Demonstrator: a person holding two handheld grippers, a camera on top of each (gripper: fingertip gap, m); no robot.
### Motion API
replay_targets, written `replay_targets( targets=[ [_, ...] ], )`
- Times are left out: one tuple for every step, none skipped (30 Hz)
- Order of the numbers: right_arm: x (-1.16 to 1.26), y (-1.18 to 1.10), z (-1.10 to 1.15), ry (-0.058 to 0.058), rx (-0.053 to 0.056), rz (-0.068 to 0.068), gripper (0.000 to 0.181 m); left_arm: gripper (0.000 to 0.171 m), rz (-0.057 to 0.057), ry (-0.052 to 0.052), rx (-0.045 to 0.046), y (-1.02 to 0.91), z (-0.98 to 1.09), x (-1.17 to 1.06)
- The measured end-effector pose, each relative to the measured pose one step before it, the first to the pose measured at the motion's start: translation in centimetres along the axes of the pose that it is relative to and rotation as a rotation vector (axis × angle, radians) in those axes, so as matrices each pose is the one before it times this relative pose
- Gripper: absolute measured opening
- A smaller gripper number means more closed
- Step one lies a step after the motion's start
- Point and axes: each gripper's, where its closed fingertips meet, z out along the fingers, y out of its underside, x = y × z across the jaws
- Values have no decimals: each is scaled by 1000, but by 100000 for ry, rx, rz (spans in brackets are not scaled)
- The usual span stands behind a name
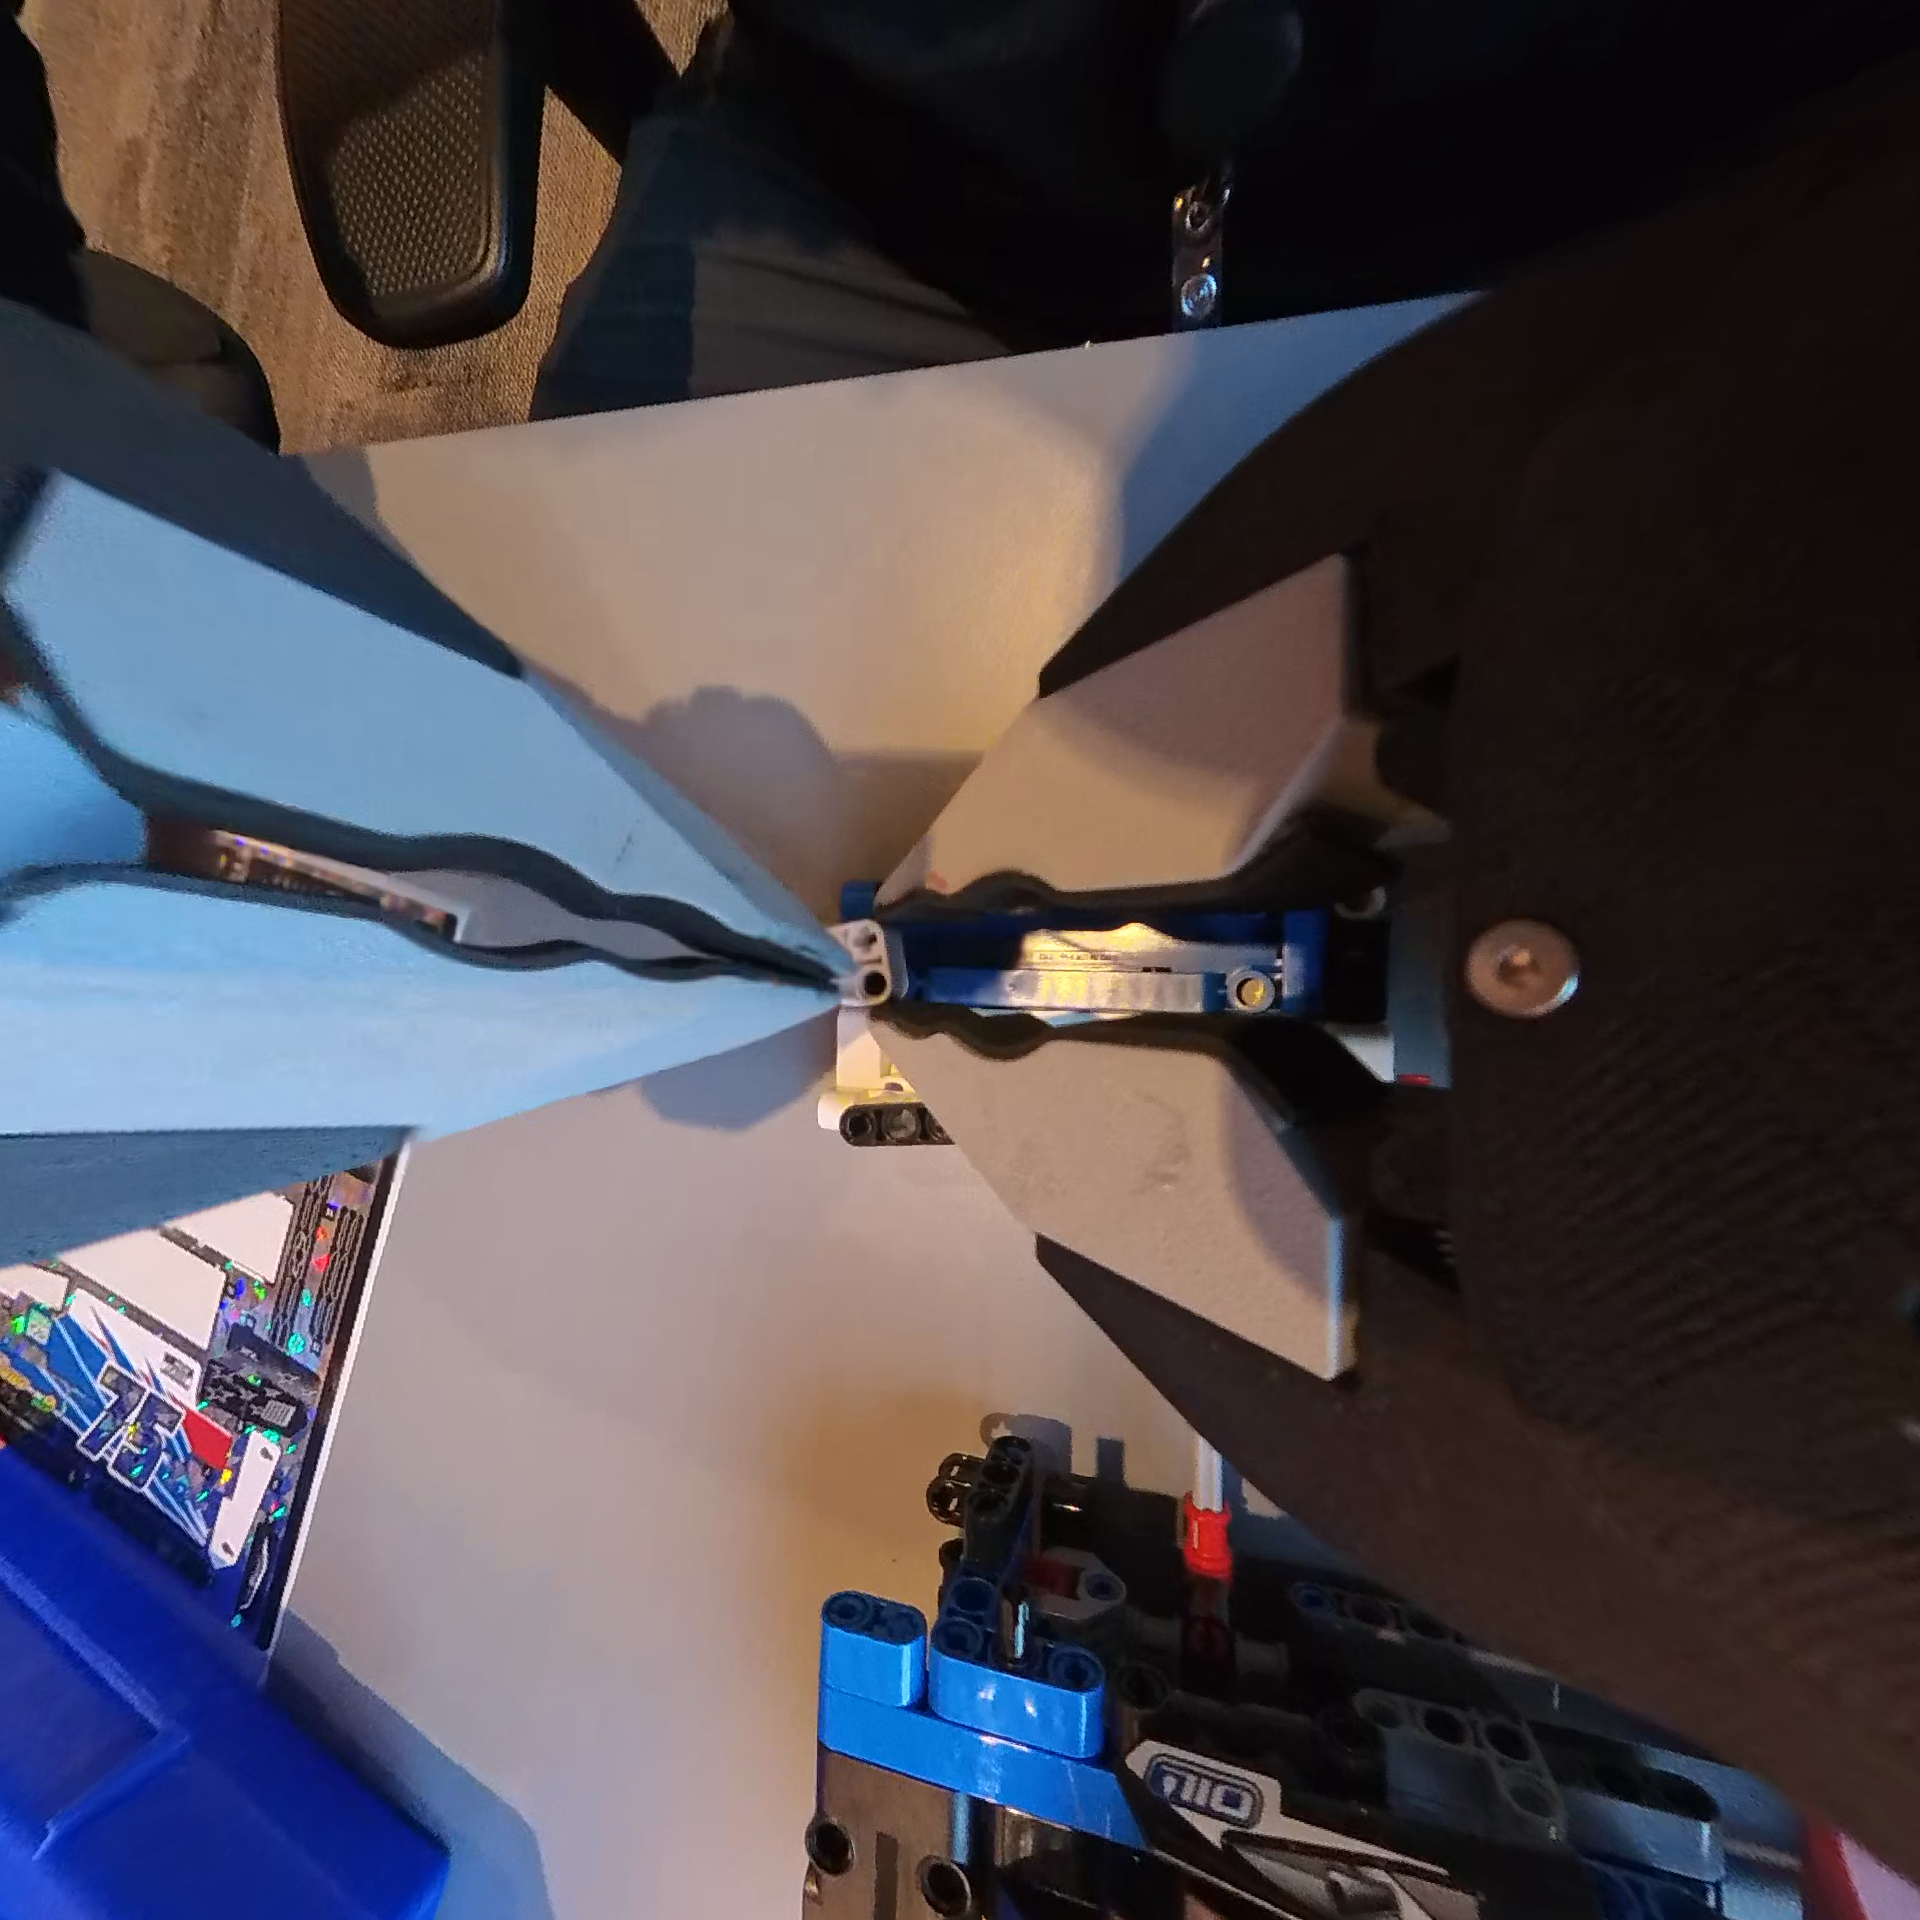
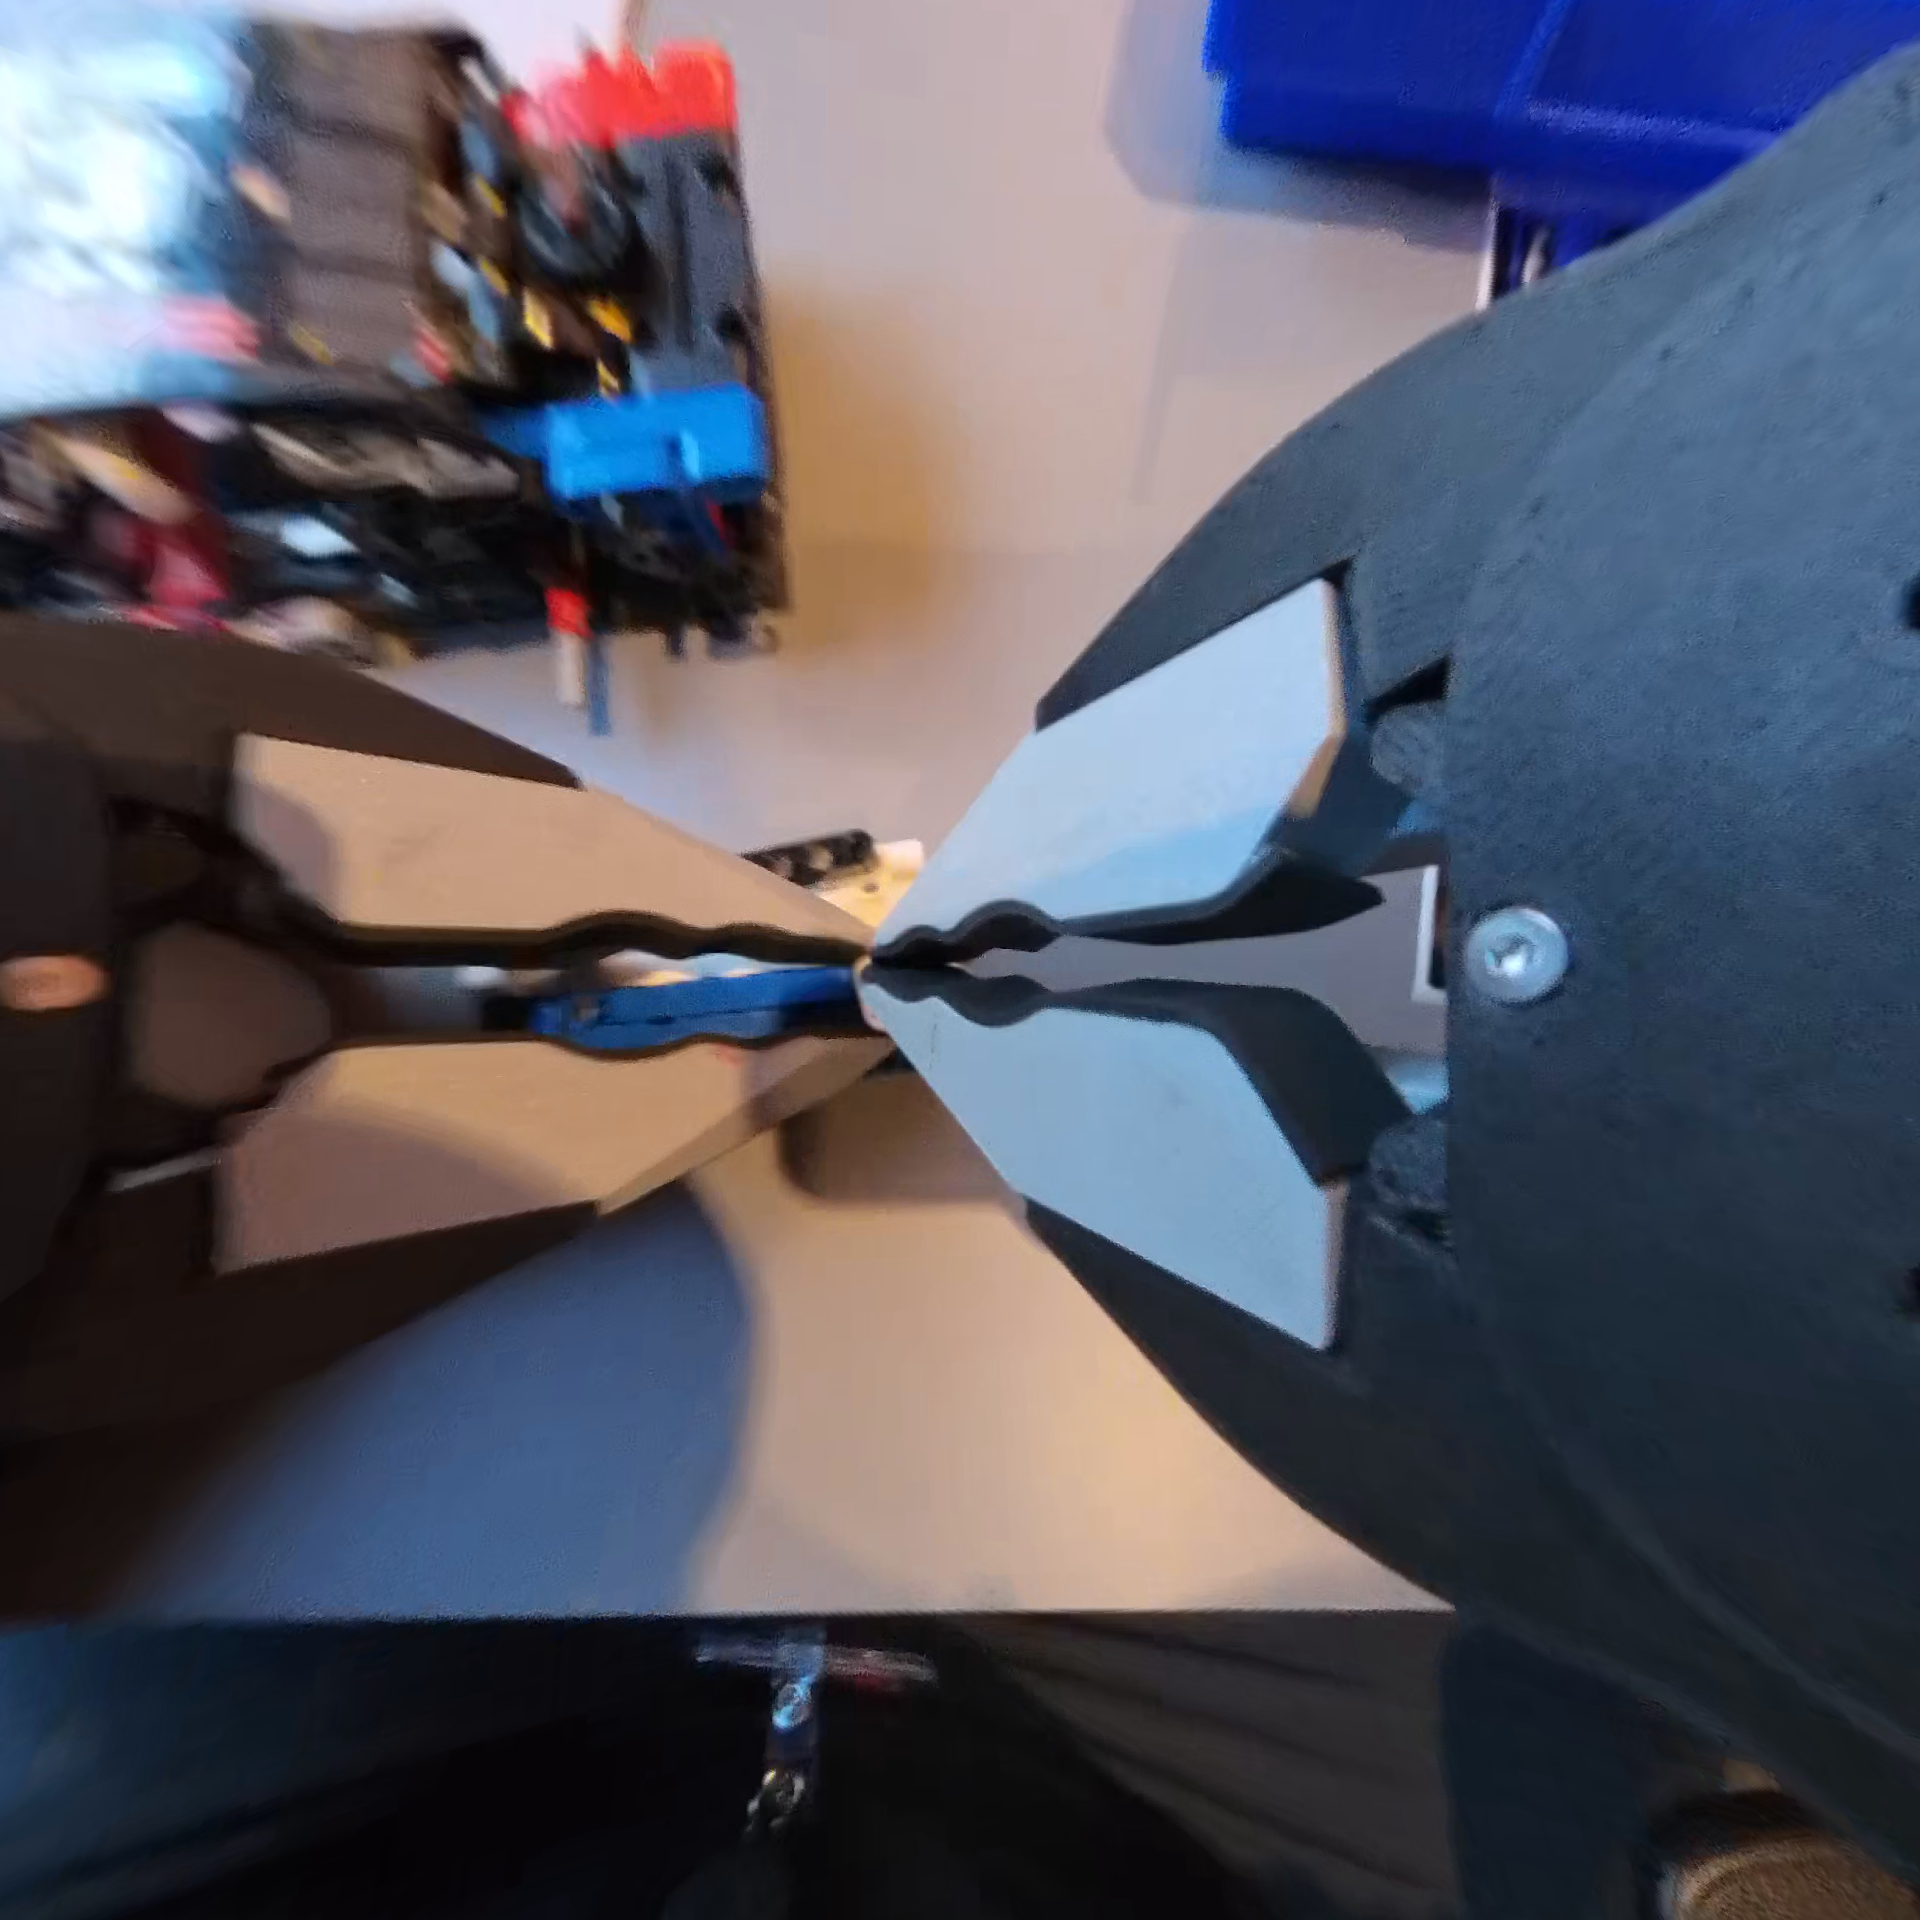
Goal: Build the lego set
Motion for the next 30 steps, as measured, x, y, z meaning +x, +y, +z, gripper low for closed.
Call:
replay_targets(
  targets=[
    [48,-945,-604,440,5094,-201,0,12,285,-232,-37,17,3,-2],
    [-52,-299,-132,-2021,1609,2406,0,12,145,-114,-40,-1,7,8],
    [126,1041,690,-617,-5129,1171,0,12,-147,109,-3,1,-3,-6],
    [126,458,613,972,-954,-595,0,12,-238,82,-122,19,-15,-25],
    [-273,72,-73,-1145,-963,-267,0,12,-106,291,192,1,-7,18],
    [-137,-277,-374,368,-193,-949,0,12,196,-153,-53,-12,7,2],
    [-69,-970,-544,488,5376,-529,0,12,272,-227,3,5,13,2],
    [-75,-433,-110,-1144,2543,1508,0,12,91,-80,10,-11,-2,5],
    [104,1152,768,-247,-6104,689,0,12,-82,29,-7,-3,3,-10],
    [83,480,519,833,-1049,-972,0,12,-119,-334,-181,34,-24,-63],
    [-98,274,-41,325,-3080,-1146,0,12,-132,214,250,-10,-15,-3],
    [-1,-174,-375,1710,-1154,-2329,0,12,51,-55,-12,-2,5,1],
    [-18,-1088,-710,729,5925,-855,0,12,215,-164,9,-13,2,6],
    [-74,-697,-341,-1869,4157,2372,0,11,205,-156,-2,0,2,-5],
    [119,899,649,-1276,-4286,1907,0,12,37,-90,-32,0,3,-3],
    [208,527,618,554,-327,-71,0,11,-296,-628,-164,26,-34,-113],
    [-35,557,-32,-128,-2326,57,0,11,96,501,233,14,-28,-7],
    [107,253,-407,1773,-3557,-1243,0,12,-206,108,-22,3,-4,-2],
    [16,-1098,-883,1660,5779,-1575,0,11,307,-266,-18,-4,11,7],
    [-34,-1248,-793,-664,7104,1668,0,11,388,-318,-40,-1,9,-6],
    [-8,-1,125,-1505,549,2434,0,11,89,-60,13,-4,5,7],
    [8,1907,1306,-782,-8509,509,0,11,-219,201,21,-3,15,5],
    [-307,-137,289,-1771,4881,273,0,11,-214,89,-154,42,-23,-41],
    [44,596,-10,189,-3584,1250,0,11,-507,321,205,-18,-3,2],
    [264,11,-387,1990,-740,467,0,11,216,-430,-51,-13,9,-6],
    [318,-805,-777,1784,5708,1601,0,11,62,-571,-47,-20,16,-13],
    [512,-988,-930,1815,7022,3661,0,11,-417,-359,46,-29,29,-32],
    [777,-736,-896,3137,5810,3800,0,11,-597,-454,113,-56,38,-49],
    [755,-379,-695,3712,4274,3070,0,11,87,-540,-16,-25,20,-19],
    [520,-109,-481,2907,2703,2872,0,12,809,-739,-53,-30,18,20]
  ],
)
